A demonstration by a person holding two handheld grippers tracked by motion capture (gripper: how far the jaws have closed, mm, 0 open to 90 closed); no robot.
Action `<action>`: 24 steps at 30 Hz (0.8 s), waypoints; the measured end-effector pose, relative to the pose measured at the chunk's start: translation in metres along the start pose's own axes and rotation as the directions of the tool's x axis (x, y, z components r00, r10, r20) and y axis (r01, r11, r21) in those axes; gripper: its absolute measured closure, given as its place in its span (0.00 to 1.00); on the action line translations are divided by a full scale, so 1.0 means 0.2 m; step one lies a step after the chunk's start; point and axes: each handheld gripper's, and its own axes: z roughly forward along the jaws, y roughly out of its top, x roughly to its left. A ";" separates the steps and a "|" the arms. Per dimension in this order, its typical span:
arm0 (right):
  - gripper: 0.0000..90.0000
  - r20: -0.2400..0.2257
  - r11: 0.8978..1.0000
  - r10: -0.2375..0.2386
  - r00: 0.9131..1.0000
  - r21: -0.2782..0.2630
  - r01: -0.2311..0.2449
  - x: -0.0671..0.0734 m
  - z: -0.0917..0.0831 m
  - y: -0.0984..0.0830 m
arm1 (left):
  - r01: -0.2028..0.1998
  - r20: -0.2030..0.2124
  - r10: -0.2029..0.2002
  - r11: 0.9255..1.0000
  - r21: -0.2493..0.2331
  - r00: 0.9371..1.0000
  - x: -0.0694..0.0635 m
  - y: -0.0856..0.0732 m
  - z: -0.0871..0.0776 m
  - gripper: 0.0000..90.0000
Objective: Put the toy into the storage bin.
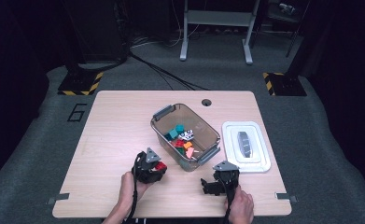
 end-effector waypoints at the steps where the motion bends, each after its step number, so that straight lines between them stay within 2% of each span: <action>1: 0.00 0.000 1.000 0.000 1.000 0.000 0.000 0.00 0.00 0.00 | 0.008 0.004 -0.008 1.000 0.000 1.000 0.01 0.01 -0.01 0.65; 7: 0.00 0.000 1.000 0.000 1.000 0.000 0.000 0.00 0.00 0.00 | 0.014 -0.001 -0.014 1.000 -0.017 1.000 0.07 0.06 -0.08 0.65; 10: 0.00 0.000 1.000 0.000 1.000 0.000 0.000 0.00 0.00 0.00 | -0.001 -0.021 0.001 1.000 -0.024 1.000 0.11 0.11 -0.14 0.65; 12: 0.00 0.000 1.000 0.000 1.000 0.000 0.000 0.00 0.00 0.00 | 0.003 -0.026 -0.004 0.999 -0.032 1.000 0.13 0.14 -0.16 0.65; 15: 0.00 0.000 1.000 0.000 1.000 0.000 0.000 0.00 0.00 0.00 | 0.008 -0.031 -0.010 0.999 -0.045 0.999 0.15 0.17 -0.20 0.65; 21: 0.00 0.000 1.000 0.000 1.000 0.000 0.000 0.00 0.00 0.00 | -0.006 -0.043 0.003 0.998 -0.067 0.999 0.18 0.24 -0.26 0.65; 24: 0.00 0.000 1.000 0.000 1.000 0.000 0.000 0.00 0.00 0.00 | -0.008 -0.040 0.005 0.996 -0.092 0.999 0.19 0.30 -0.30 0.66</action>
